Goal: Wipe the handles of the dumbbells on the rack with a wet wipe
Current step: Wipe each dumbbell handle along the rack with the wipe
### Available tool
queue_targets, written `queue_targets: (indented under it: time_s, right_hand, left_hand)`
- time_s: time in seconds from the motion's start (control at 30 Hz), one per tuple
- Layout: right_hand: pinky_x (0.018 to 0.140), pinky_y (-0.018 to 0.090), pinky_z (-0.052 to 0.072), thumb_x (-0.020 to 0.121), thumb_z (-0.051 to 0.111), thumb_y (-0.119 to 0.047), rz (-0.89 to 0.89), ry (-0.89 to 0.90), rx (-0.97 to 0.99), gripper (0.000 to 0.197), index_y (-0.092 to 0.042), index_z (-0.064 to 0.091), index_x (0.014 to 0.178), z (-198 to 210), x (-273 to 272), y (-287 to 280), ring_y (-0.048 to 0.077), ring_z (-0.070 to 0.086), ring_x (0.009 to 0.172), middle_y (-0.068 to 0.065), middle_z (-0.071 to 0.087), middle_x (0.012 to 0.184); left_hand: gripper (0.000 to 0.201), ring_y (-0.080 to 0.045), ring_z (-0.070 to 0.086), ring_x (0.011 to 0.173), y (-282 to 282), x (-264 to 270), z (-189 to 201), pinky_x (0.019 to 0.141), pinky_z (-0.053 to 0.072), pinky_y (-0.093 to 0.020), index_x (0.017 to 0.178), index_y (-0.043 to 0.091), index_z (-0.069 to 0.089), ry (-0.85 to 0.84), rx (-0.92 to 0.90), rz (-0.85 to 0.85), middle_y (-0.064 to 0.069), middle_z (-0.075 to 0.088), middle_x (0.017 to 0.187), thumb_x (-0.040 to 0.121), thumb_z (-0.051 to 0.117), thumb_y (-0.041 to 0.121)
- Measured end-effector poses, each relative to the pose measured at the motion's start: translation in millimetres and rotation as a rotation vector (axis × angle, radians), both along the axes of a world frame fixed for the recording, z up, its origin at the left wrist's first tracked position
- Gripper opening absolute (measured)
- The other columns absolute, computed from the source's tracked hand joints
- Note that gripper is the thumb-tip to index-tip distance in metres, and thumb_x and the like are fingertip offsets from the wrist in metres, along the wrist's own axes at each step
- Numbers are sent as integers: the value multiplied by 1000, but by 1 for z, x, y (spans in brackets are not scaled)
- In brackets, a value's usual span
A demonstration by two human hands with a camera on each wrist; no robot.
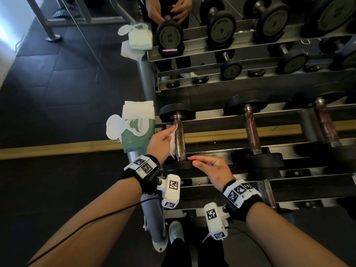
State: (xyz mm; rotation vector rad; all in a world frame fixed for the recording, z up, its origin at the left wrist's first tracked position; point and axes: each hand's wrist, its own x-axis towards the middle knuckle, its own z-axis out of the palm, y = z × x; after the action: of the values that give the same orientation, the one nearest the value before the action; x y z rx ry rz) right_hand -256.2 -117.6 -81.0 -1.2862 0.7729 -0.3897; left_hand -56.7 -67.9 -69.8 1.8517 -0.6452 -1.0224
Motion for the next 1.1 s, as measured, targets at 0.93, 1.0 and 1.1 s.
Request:
queue_targets:
  time_s: [0.93,1.0,1.1]
  right_hand:
    - [105,42,47,87,71,-16,68,253,-79,25,-25,68,111,41,7,-13,10,65,108,-5,72,110]
    - [107,39,45,85,73,-15,30,260,-155,38,-29,59,117,60,5,-24,9,60,114,-9,65,118]
    - [105,34,41,84,75,-16,61,303,-352,51,-30,54,128,88,-1,-39,10,52,122,-9,55,128]
  left_hand:
    - [45,-25,57,122,34,1,50,108,44,-47,136,24,55,96,-27,-96,-8,59,136,102,39,0]
    - [46,-31,59,119,30,-6,66,105,47,-47,133,28,55,122,-87,-106,-11,61,131,102,39,-1]
    - [47,-29,63,110,22,-24,85,98,52,-41,140,24,50,102,-148,-207,-13,64,124,102,39,-2]
